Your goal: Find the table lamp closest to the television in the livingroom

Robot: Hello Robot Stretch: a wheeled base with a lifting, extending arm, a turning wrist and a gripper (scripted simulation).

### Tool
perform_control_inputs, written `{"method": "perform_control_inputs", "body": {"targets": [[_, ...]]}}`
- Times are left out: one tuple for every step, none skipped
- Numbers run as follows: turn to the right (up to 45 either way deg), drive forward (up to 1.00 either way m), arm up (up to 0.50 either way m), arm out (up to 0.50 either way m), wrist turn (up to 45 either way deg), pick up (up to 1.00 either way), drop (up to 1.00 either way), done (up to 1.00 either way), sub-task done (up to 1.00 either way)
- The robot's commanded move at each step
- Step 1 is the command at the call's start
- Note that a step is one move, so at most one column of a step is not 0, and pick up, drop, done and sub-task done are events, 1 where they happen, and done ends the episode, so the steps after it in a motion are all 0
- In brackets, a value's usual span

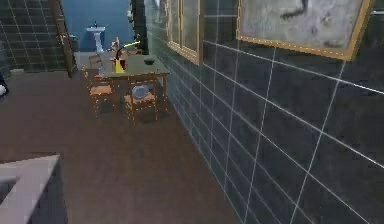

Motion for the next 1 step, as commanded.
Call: {"method": "perform_control_inputs", "body": {"targets": [[-15.0,0.00,0.00,0.00,0.0,0.00,0.00,0.00,0.00]]}}
